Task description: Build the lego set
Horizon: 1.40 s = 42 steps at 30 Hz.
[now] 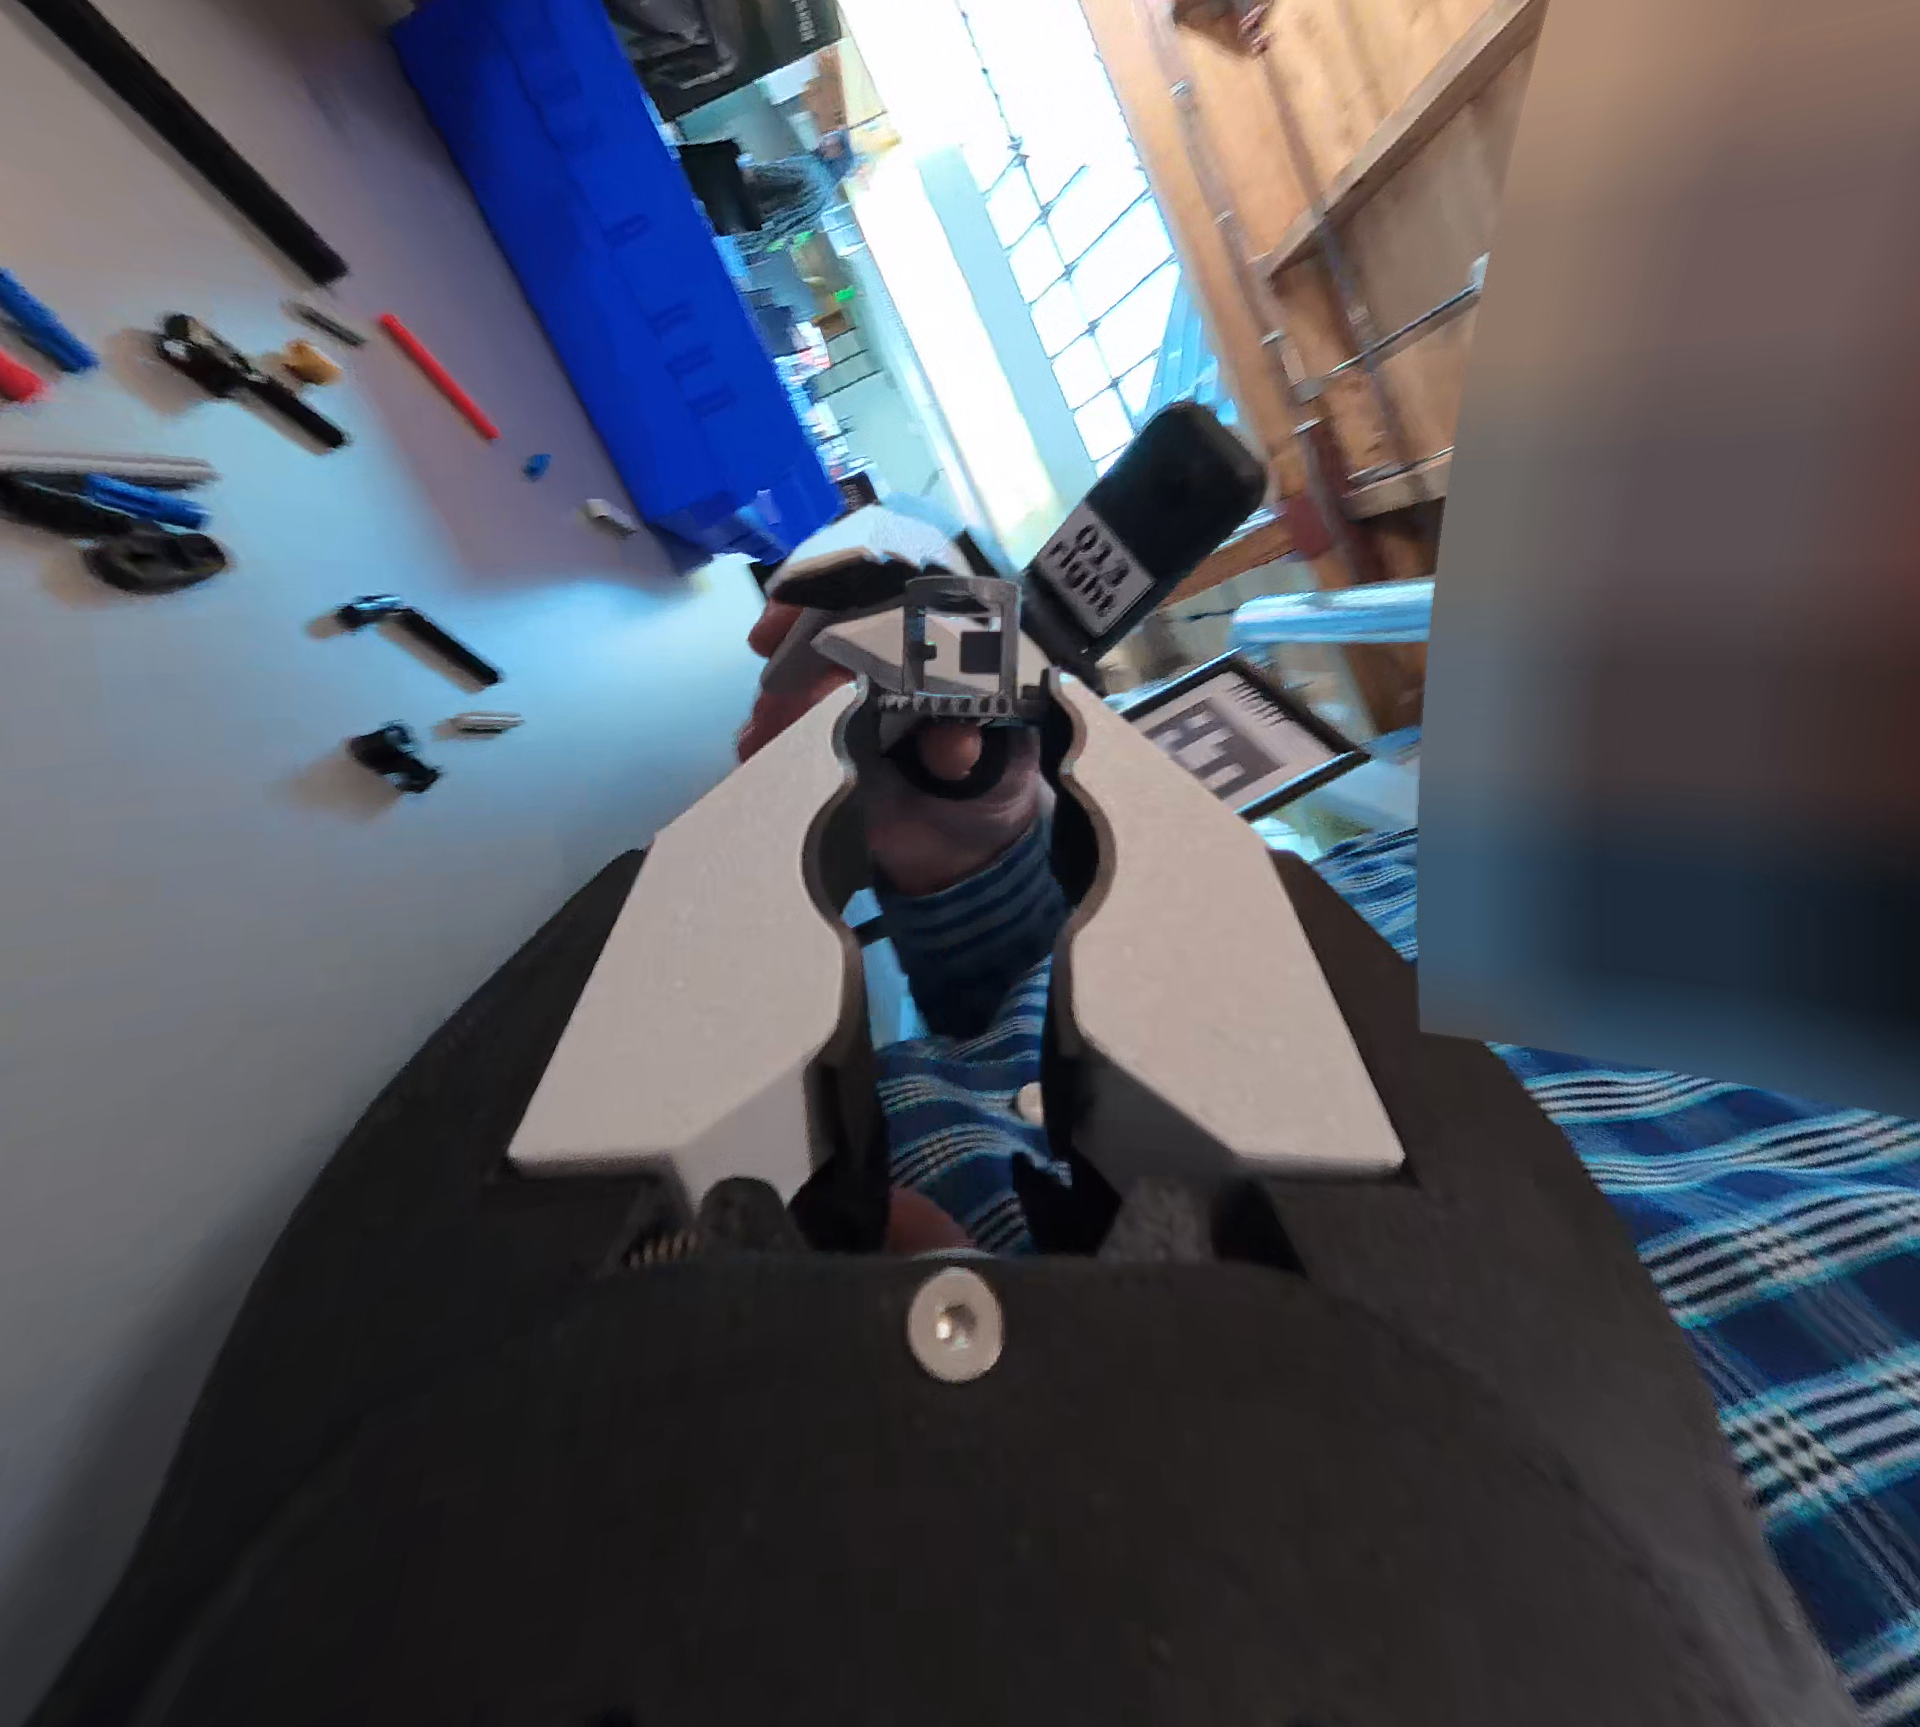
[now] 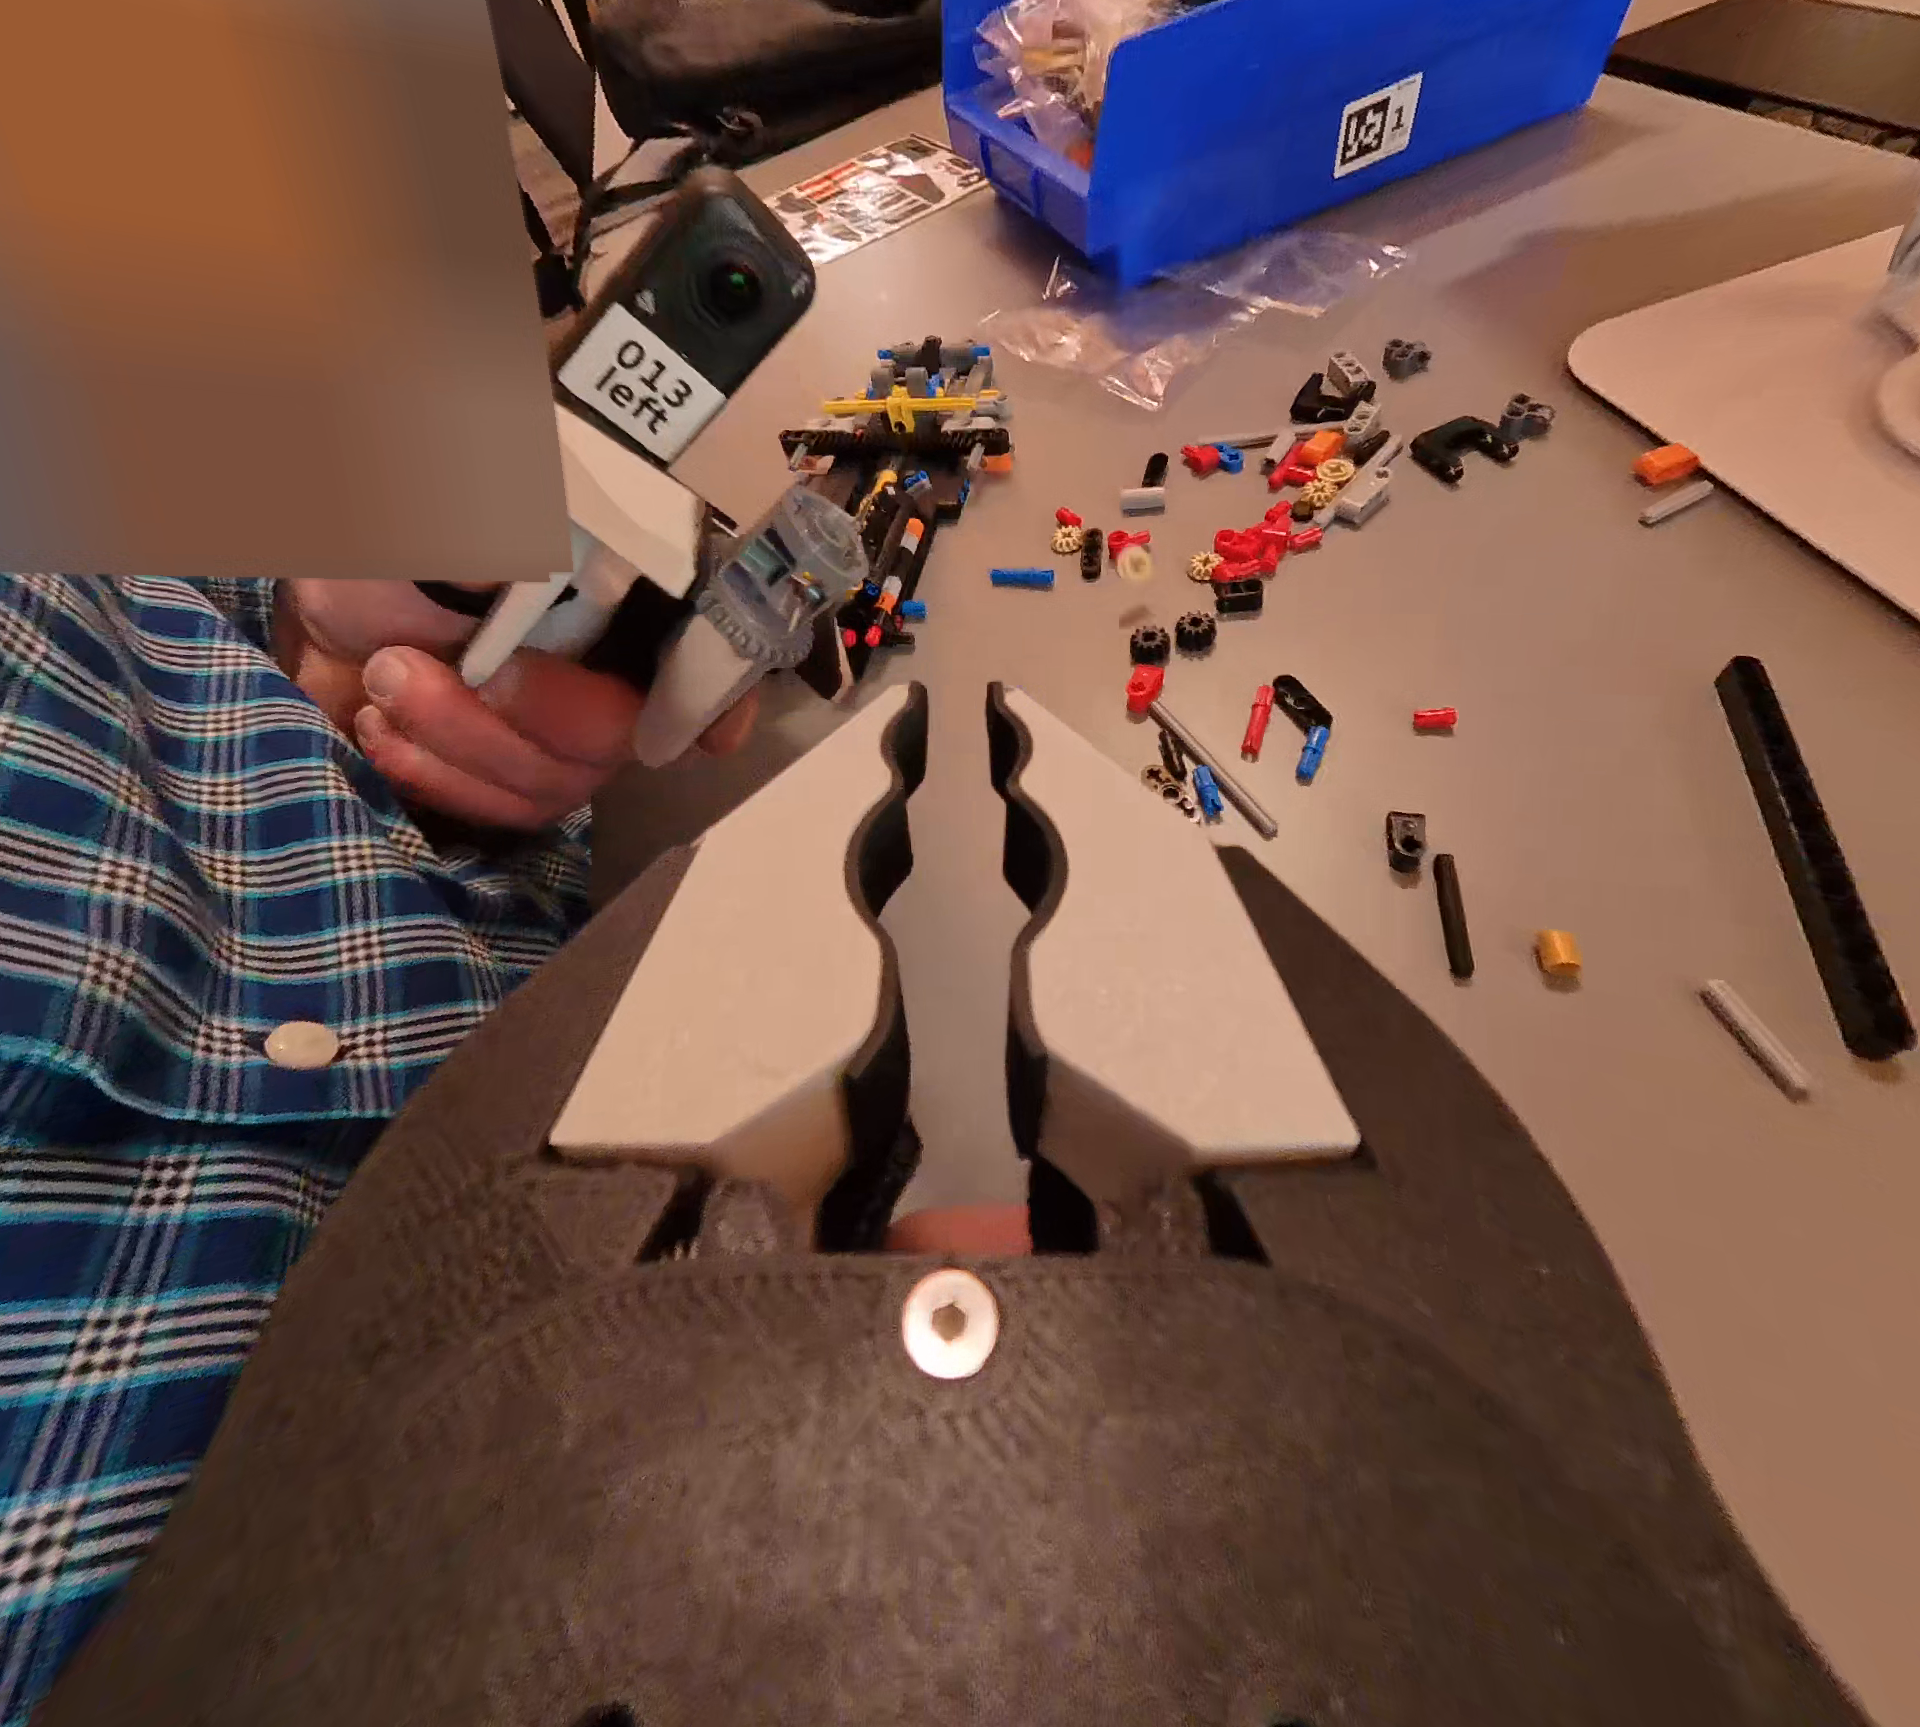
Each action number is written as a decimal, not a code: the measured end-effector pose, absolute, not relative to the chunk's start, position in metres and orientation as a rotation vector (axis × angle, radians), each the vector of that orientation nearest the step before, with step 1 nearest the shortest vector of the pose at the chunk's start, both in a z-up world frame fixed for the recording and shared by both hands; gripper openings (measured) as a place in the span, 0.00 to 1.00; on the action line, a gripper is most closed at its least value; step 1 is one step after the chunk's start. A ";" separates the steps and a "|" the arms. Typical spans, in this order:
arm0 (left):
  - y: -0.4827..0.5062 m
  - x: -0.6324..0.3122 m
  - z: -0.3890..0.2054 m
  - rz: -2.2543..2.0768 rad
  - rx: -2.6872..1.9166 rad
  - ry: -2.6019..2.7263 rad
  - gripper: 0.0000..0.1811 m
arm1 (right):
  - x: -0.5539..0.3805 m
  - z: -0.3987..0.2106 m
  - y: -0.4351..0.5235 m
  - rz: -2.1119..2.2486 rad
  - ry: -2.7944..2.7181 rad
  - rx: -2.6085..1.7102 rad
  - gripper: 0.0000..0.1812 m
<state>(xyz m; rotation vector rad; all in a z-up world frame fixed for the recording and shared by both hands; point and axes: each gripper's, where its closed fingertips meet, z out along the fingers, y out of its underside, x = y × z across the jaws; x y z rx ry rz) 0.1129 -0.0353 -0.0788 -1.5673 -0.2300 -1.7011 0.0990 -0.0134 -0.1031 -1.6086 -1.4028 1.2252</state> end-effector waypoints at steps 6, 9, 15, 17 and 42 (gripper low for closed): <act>-0.039 0.105 -0.097 -1.375 -1.798 -0.053 0.15 | 0.087 -0.110 -0.007 1.184 -1.473 -1.590 0.08; -0.038 0.094 -0.112 -1.085 -1.944 0.115 0.16 | 0.082 -0.109 -0.016 1.250 -1.541 -1.567 0.11; -0.036 0.079 -0.119 -0.728 -2.031 0.381 0.16 | 0.070 -0.102 -0.033 1.397 -1.599 -1.525 0.12; -0.036 0.077 -0.125 -0.606 -2.059 0.472 0.16 | 0.069 -0.100 -0.034 1.476 -1.595 -1.548 0.17; -0.039 0.058 -0.112 0.170 -1.746 0.804 0.17 | 0.052 -0.101 -0.052 1.982 -1.219 -1.788 0.11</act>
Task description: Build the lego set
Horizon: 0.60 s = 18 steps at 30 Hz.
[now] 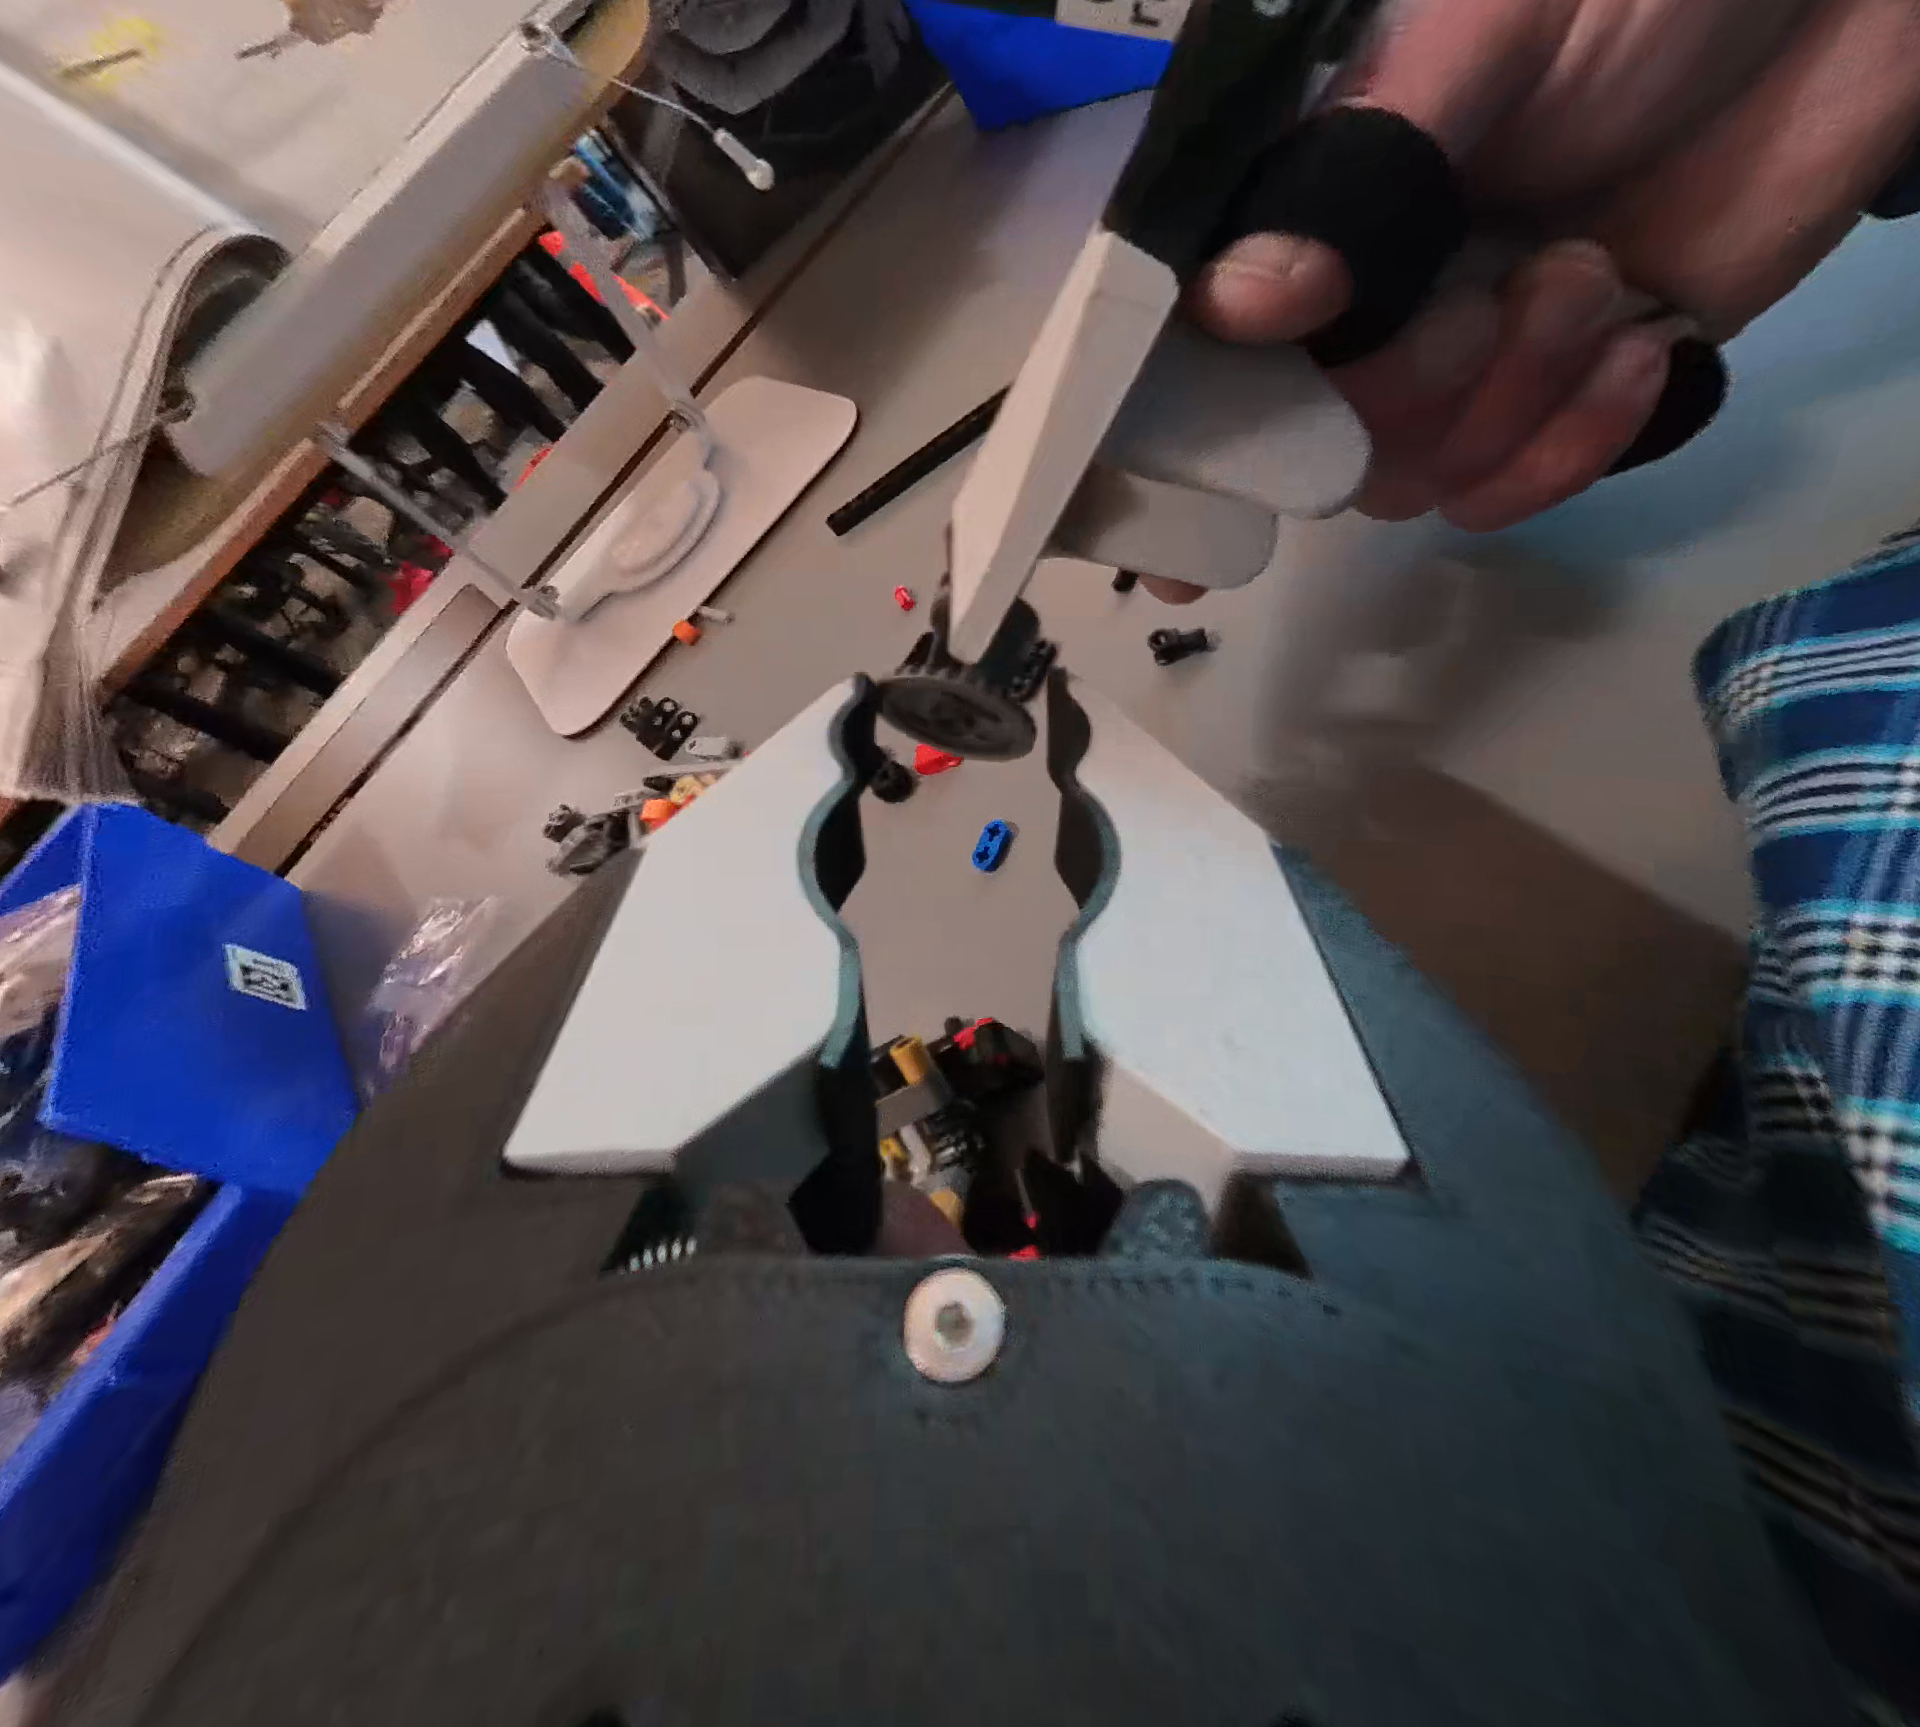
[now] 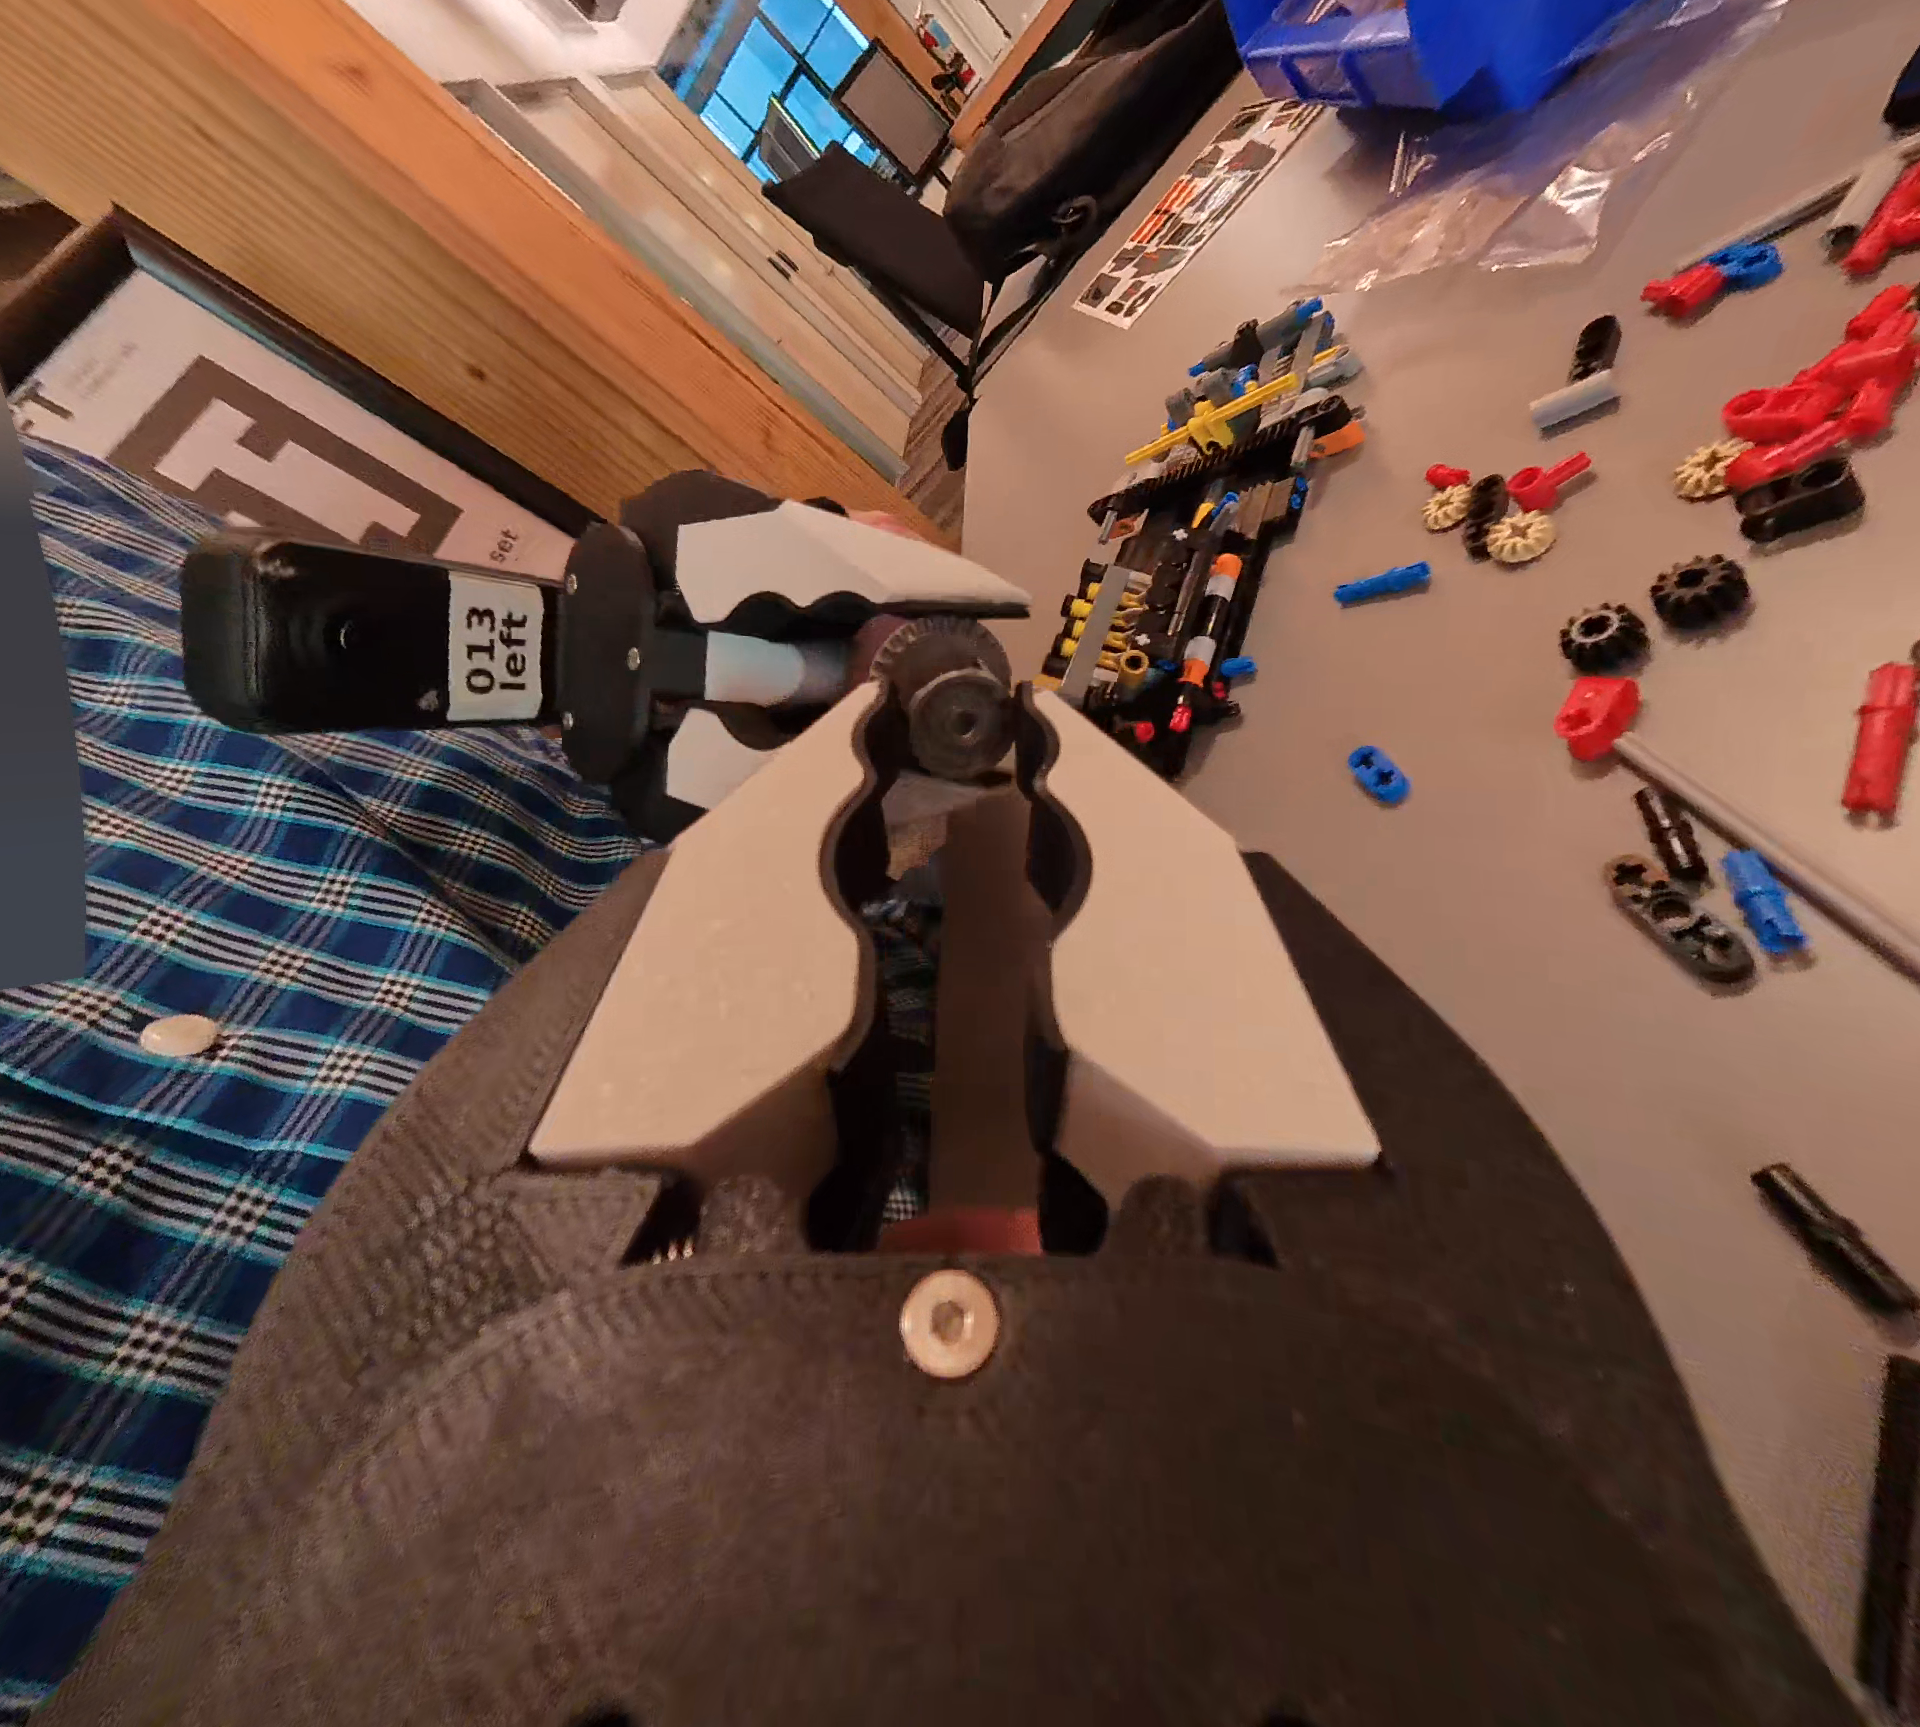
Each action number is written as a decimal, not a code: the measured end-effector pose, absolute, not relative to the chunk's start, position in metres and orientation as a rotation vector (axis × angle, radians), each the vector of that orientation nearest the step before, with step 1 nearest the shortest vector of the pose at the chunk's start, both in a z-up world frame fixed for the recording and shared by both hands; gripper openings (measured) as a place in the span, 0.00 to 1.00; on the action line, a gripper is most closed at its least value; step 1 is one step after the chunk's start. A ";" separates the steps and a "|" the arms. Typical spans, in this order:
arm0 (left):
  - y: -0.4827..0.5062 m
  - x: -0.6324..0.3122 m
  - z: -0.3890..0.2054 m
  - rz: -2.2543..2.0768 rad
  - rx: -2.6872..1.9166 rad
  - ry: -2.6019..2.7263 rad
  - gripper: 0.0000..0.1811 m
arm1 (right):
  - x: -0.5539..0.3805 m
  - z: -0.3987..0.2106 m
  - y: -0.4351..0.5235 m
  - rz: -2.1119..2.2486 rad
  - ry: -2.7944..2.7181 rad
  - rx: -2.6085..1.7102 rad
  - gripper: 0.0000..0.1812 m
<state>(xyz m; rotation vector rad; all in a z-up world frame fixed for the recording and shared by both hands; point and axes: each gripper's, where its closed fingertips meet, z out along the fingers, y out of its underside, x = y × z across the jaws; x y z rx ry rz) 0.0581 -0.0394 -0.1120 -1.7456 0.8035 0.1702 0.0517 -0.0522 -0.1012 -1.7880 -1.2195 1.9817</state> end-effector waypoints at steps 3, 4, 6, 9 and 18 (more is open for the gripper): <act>-0.041 0.056 -0.111 0.148 -1.748 0.791 0.16 | 0.050 -0.101 -0.054 2.000 -1.209 -1.796 0.11; -0.041 0.055 -0.111 0.137 -1.750 0.780 0.16 | 0.048 -0.102 -0.055 1.973 -1.230 -1.790 0.12; -0.043 0.052 -0.113 0.110 -1.772 0.761 0.16 | 0.045 -0.102 -0.050 1.887 -1.272 -1.772 0.16; -0.043 0.038 -0.111 0.072 -1.825 0.688 0.15 | 0.038 -0.107 -0.035 1.626 -1.416 -1.694 0.17; -0.044 -0.009 -0.113 0.017 -1.929 0.560 0.15 | -0.010 -0.157 0.016 0.835 -1.791 -1.516 0.06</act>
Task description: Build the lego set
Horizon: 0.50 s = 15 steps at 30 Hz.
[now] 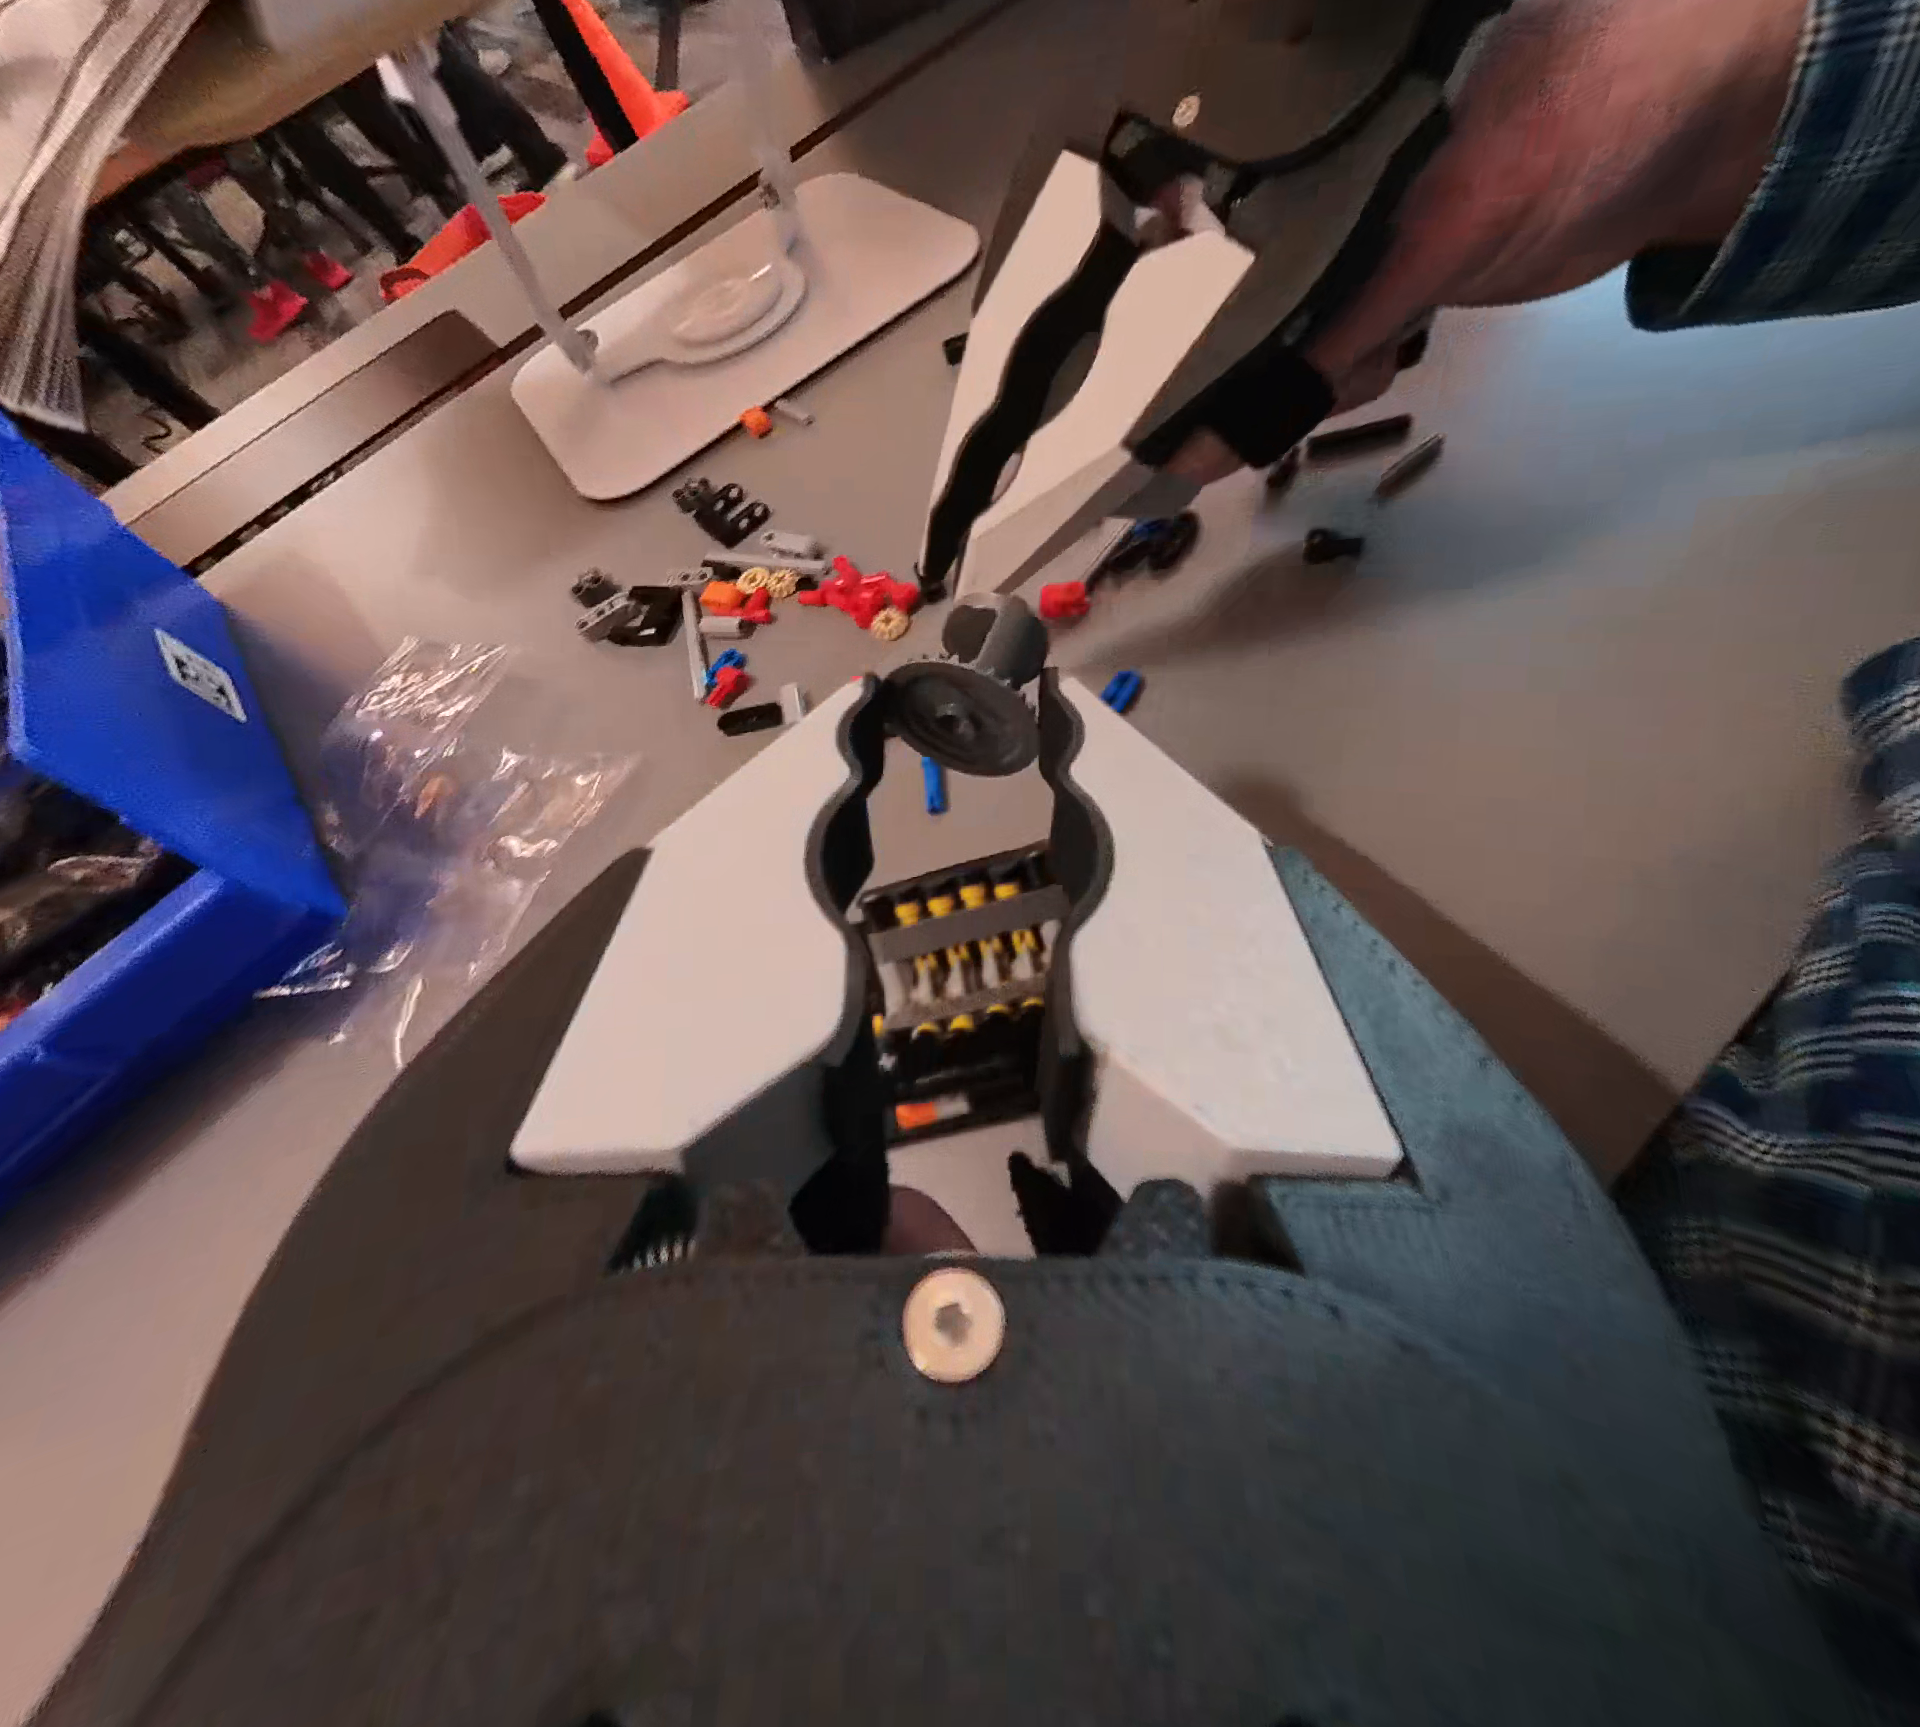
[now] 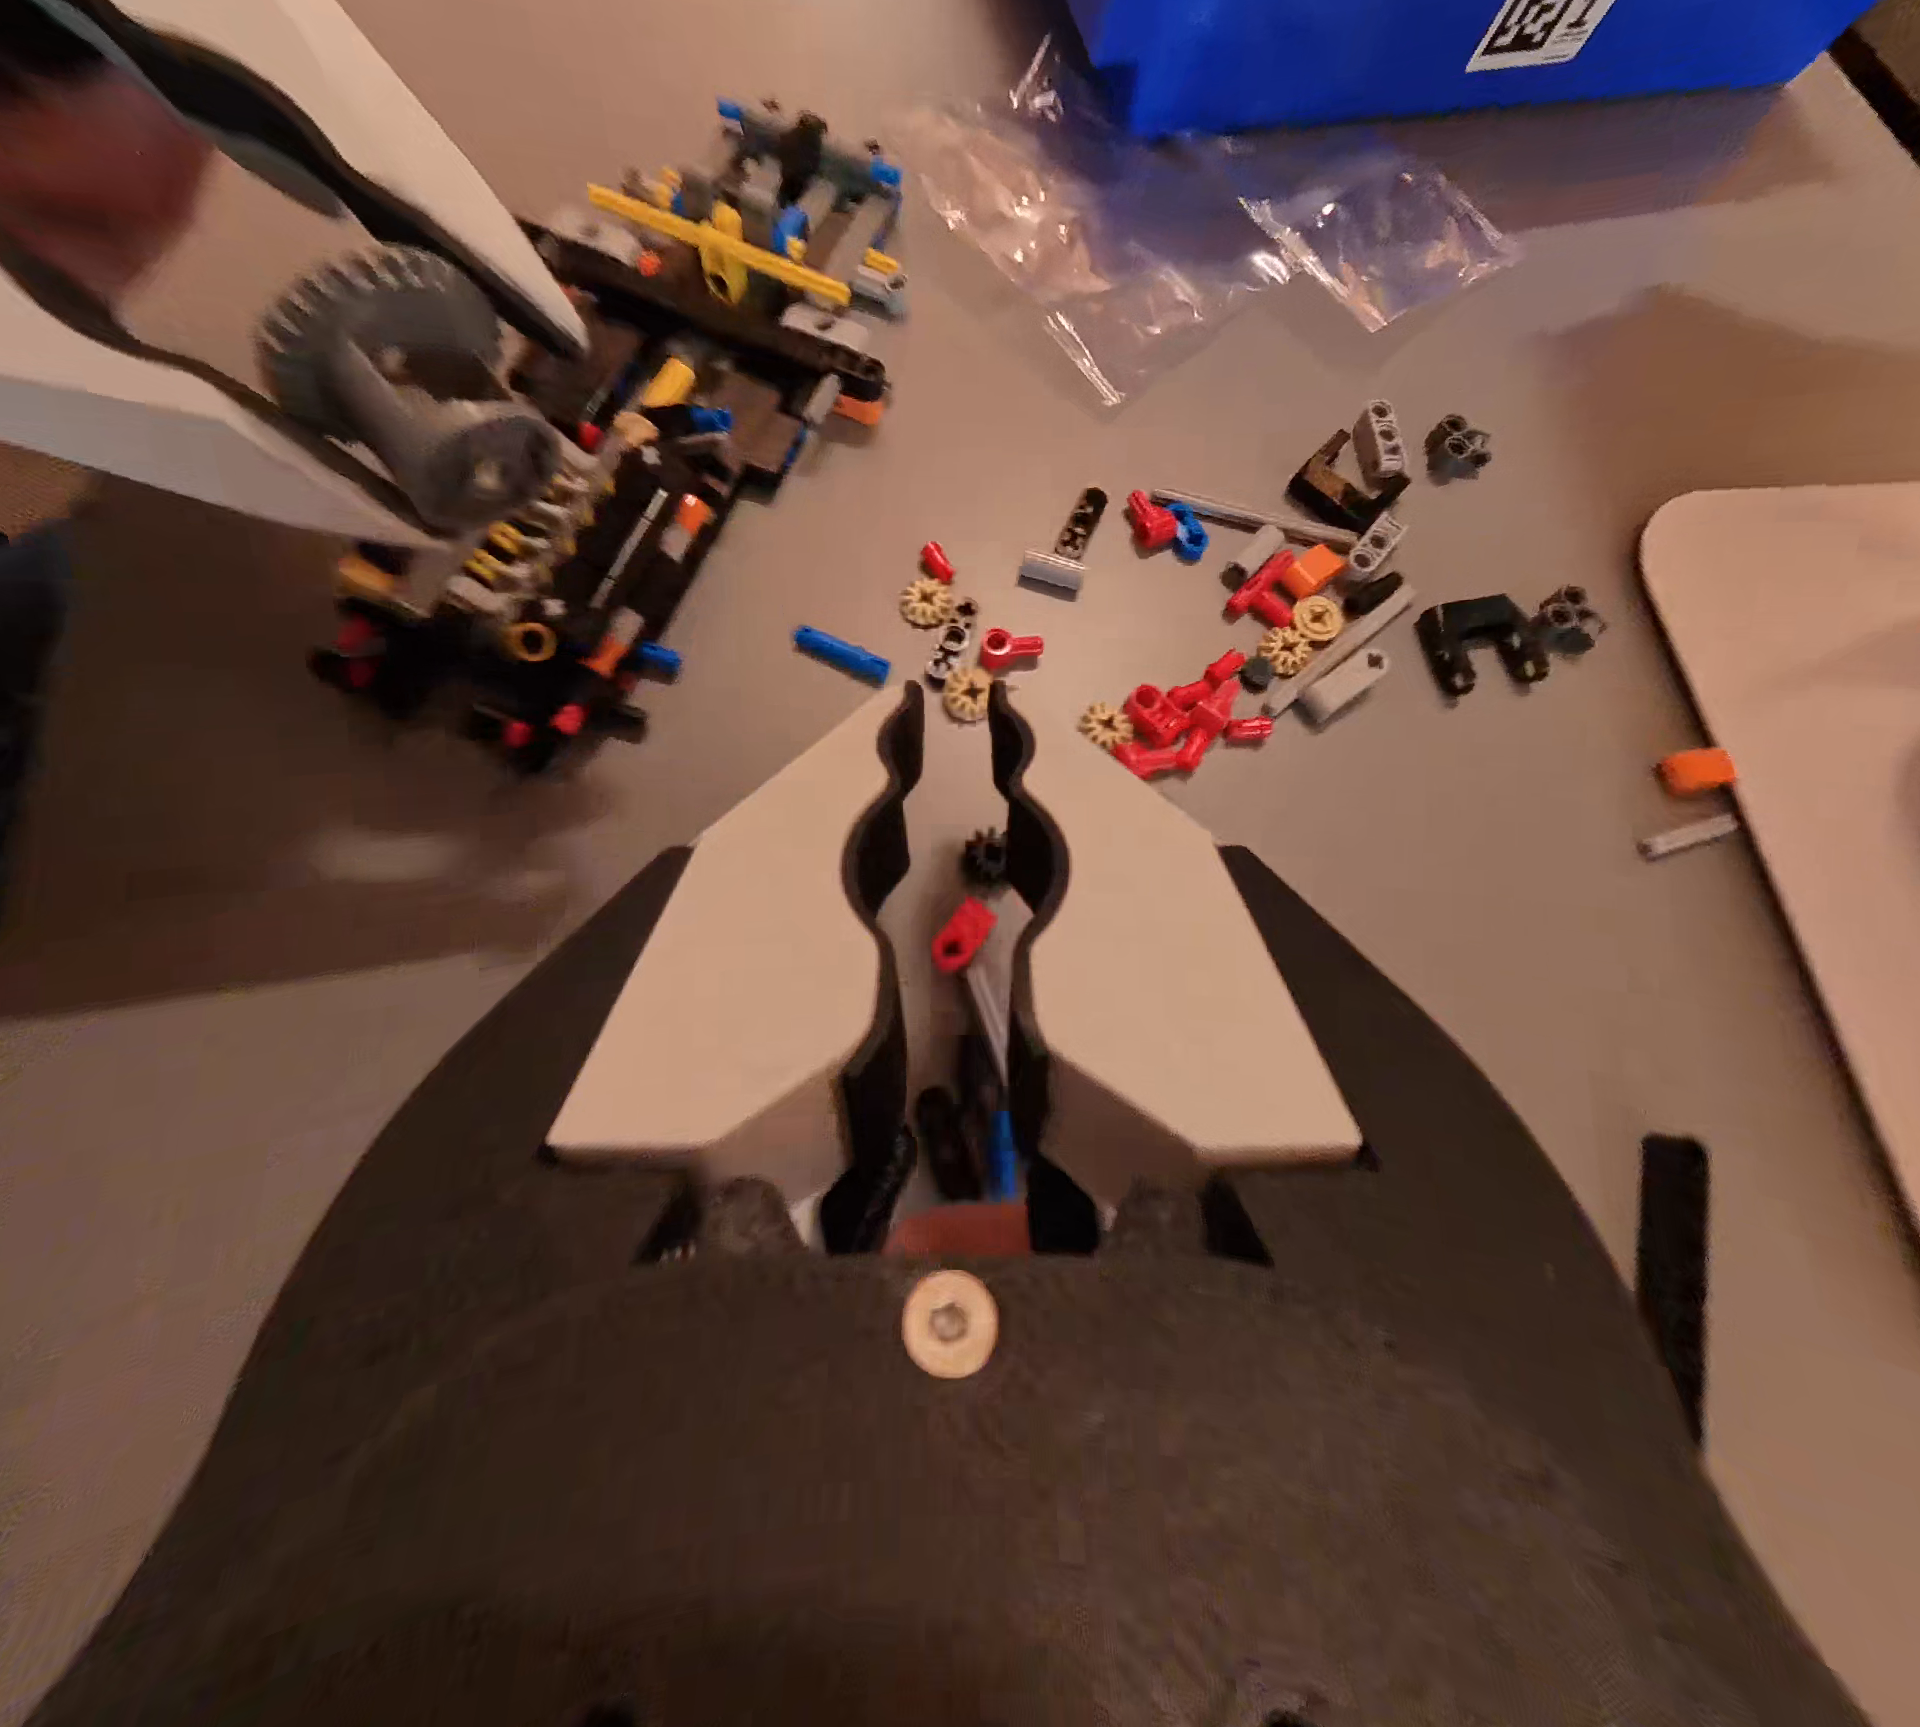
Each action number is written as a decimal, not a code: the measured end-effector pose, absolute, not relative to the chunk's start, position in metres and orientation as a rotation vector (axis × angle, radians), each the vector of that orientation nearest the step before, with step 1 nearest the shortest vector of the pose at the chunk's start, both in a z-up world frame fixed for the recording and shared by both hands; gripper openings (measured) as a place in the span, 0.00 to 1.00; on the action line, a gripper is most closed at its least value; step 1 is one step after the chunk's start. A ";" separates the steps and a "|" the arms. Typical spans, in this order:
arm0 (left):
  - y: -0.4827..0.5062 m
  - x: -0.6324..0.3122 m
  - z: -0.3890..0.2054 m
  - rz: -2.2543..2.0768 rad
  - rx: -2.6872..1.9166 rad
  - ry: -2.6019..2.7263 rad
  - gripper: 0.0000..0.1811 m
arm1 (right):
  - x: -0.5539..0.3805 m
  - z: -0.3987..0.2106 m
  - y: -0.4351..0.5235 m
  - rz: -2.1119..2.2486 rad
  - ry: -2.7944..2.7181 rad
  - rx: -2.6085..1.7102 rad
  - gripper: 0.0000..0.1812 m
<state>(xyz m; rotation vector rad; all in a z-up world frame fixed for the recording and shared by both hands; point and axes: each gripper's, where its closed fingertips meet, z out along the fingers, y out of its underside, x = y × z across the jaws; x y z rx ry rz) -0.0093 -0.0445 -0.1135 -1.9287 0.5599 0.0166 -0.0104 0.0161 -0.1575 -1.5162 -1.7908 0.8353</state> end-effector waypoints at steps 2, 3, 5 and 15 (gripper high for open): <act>-0.045 -0.014 -0.116 0.010 -1.940 0.549 0.15 | -0.016 -0.170 0.018 0.741 -1.859 -1.483 0.06; -0.045 -0.015 -0.117 -0.003 -1.943 0.544 0.15 | -0.018 -0.175 0.018 0.708 -1.883 -1.478 0.06; -0.045 -0.017 -0.119 -0.022 -1.945 0.532 0.15 | -0.022 -0.182 0.018 0.687 -1.909 -1.475 0.07; -0.044 -0.023 -0.122 -0.100 -1.955 0.501 0.15 | -0.028 -0.194 0.020 0.746 -1.972 -1.520 0.05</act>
